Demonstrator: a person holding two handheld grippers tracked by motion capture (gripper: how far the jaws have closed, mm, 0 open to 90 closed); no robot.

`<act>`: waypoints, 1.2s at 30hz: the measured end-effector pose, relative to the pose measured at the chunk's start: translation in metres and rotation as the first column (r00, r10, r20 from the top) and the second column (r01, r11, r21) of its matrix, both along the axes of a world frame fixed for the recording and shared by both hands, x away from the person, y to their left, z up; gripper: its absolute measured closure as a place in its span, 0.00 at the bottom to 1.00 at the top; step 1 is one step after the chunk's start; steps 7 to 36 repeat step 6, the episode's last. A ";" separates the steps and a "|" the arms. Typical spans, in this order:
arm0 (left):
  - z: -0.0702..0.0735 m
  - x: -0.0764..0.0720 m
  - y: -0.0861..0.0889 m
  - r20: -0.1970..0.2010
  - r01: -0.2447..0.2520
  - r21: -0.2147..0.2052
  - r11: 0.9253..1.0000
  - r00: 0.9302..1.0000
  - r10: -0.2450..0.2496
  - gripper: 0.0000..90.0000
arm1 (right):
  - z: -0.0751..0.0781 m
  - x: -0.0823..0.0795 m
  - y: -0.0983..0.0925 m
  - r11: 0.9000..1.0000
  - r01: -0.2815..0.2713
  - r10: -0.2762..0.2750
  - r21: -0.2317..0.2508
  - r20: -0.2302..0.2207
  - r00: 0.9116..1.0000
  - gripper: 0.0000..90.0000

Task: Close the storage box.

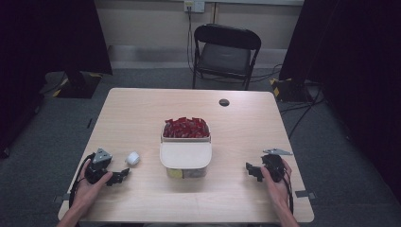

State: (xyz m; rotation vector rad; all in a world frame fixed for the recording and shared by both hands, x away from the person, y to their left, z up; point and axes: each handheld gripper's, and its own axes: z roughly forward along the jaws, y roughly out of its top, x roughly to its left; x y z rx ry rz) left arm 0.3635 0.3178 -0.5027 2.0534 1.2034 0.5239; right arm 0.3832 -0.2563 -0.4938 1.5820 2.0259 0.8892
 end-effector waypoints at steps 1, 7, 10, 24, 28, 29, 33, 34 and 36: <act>0.000 0.000 0.000 0.000 0.001 0.009 1.000 1.000 -0.001 0.09 | -0.002 -0.001 0.001 0.999 0.026 -0.025 -0.048 0.017 1.000 0.15; 0.000 0.000 0.000 -0.004 -0.002 0.000 1.000 1.000 0.002 0.08 | -0.007 0.000 0.001 0.997 0.052 -0.049 -0.063 0.047 0.998 0.07; 0.000 0.000 0.000 -0.004 -0.002 0.000 1.000 1.000 0.002 0.08 | -0.007 0.000 0.001 0.997 0.052 -0.049 -0.063 0.047 0.998 0.07; 0.000 0.000 0.000 -0.004 -0.002 0.000 1.000 1.000 0.002 0.08 | -0.007 0.000 0.001 0.997 0.052 -0.049 -0.063 0.047 0.998 0.07; 0.000 0.000 0.000 -0.004 -0.002 0.000 1.000 1.000 0.002 0.08 | -0.007 0.000 0.001 0.997 0.052 -0.049 -0.063 0.047 0.998 0.07; 0.000 0.000 0.000 -0.004 -0.002 0.000 1.000 1.000 0.002 0.08 | -0.007 0.000 0.001 0.997 0.052 -0.049 -0.063 0.047 0.998 0.07; 0.000 0.000 0.000 -0.004 -0.002 0.000 1.000 1.000 0.002 0.08 | -0.007 0.000 0.001 0.997 0.052 -0.049 -0.063 0.047 0.998 0.07; 0.000 0.000 0.000 -0.004 -0.002 0.000 1.000 1.000 0.002 0.08 | -0.007 0.000 0.001 0.997 0.052 -0.049 -0.063 0.047 0.998 0.07; 0.000 0.000 0.000 -0.004 -0.002 0.000 1.000 1.000 0.002 0.08 | -0.007 0.000 0.001 0.997 0.052 -0.049 -0.063 0.047 0.998 0.07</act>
